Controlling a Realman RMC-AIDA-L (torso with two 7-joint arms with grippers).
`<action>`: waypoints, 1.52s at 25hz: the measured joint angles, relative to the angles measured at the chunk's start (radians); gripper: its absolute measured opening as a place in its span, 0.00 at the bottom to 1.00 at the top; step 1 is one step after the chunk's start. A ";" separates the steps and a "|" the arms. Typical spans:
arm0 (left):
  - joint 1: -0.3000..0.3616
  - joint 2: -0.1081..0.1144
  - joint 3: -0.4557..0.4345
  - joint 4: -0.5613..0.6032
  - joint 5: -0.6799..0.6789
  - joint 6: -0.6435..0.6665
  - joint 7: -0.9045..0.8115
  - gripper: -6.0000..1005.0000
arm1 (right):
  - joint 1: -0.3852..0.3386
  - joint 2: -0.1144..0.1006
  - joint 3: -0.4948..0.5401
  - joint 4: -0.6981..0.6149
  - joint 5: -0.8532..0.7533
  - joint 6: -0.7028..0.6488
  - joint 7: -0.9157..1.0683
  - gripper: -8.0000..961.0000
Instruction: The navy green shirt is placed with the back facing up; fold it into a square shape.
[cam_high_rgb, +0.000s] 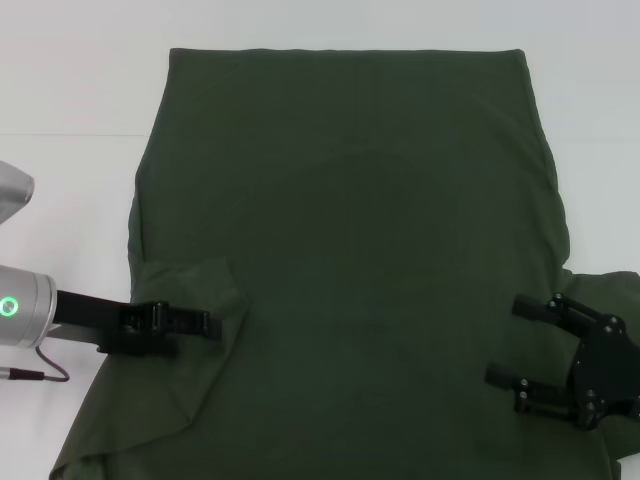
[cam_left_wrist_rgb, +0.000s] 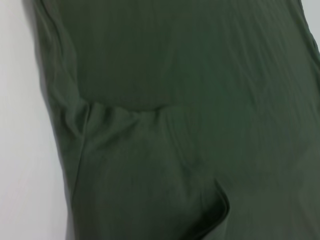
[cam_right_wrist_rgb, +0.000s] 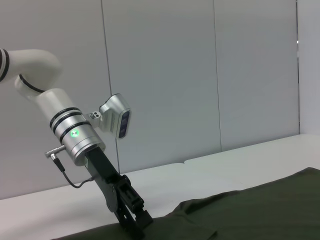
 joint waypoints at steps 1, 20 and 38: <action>0.001 0.000 -0.001 0.001 0.000 -0.002 0.000 0.87 | 0.000 0.000 0.000 0.000 0.000 0.000 0.000 0.95; 0.003 -0.006 0.022 -0.001 0.000 -0.035 0.014 0.87 | 0.001 0.002 0.001 0.000 0.000 -0.002 0.000 0.95; -0.038 -0.013 0.030 -0.090 -0.220 0.226 -0.019 0.87 | 0.001 0.002 0.001 0.000 0.000 -0.005 0.000 0.95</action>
